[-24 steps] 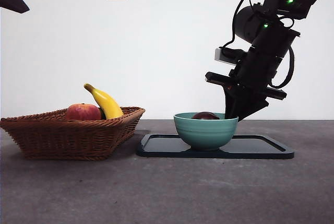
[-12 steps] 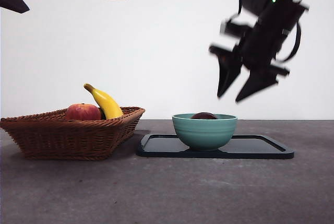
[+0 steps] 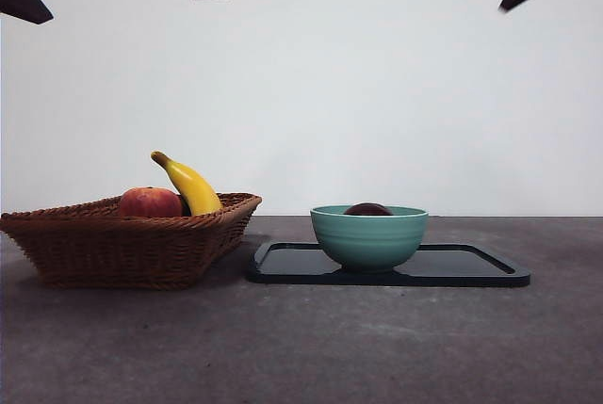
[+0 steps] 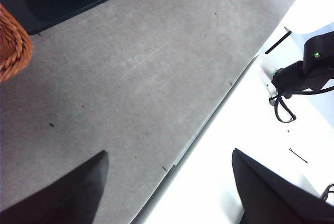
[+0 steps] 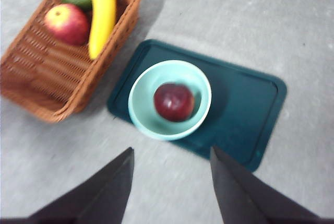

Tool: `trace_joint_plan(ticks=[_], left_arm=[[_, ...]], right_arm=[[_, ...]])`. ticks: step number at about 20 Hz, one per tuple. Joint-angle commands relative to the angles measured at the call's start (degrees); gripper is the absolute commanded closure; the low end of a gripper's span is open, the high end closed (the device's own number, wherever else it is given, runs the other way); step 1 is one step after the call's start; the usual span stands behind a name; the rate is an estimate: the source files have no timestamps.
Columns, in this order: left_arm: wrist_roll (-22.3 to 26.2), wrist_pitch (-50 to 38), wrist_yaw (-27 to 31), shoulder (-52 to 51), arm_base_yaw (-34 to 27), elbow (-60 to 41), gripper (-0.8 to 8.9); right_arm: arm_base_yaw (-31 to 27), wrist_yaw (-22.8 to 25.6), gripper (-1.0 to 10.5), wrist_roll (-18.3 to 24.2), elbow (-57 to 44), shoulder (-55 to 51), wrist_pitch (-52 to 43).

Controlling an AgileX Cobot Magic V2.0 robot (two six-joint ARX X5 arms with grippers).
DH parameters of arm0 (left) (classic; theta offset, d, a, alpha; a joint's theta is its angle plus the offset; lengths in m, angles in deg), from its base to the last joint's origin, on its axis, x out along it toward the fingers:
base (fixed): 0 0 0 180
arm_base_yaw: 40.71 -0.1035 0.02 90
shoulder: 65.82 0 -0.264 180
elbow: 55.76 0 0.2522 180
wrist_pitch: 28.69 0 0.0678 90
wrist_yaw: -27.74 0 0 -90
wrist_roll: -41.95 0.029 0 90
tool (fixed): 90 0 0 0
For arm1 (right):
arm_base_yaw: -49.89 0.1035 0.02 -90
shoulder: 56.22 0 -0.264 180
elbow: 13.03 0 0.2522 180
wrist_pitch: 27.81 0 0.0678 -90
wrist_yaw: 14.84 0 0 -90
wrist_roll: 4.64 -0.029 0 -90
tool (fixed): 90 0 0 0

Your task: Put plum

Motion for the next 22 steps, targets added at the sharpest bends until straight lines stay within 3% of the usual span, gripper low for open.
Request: trace_joint_plan(ticks=[1,9,12,22], left_arm=[[0.5,-0.4,-0.3,0.3,0.3,0.6,4.40],[0.5,-0.5,-0.3,0.3,0.3,0.6,4.40],[0.5,-0.5,-0.3,0.3,0.3,0.6,4.40],[0.5,-0.5,-0.3,0.3,0.3,0.6,4.40]], right_arm=[[1.9,-0.2,7.1,0.9,-2.0,-3.8,0.3],[9.0,-0.5,7.1,0.8,-19.2,-19.0,0.0],[10.5,-4.6,7.1,0.8,-23.8,-23.1,0.0],[11.0,-5.6,7.1,0.8,-25.8,-25.9,-0.2]])
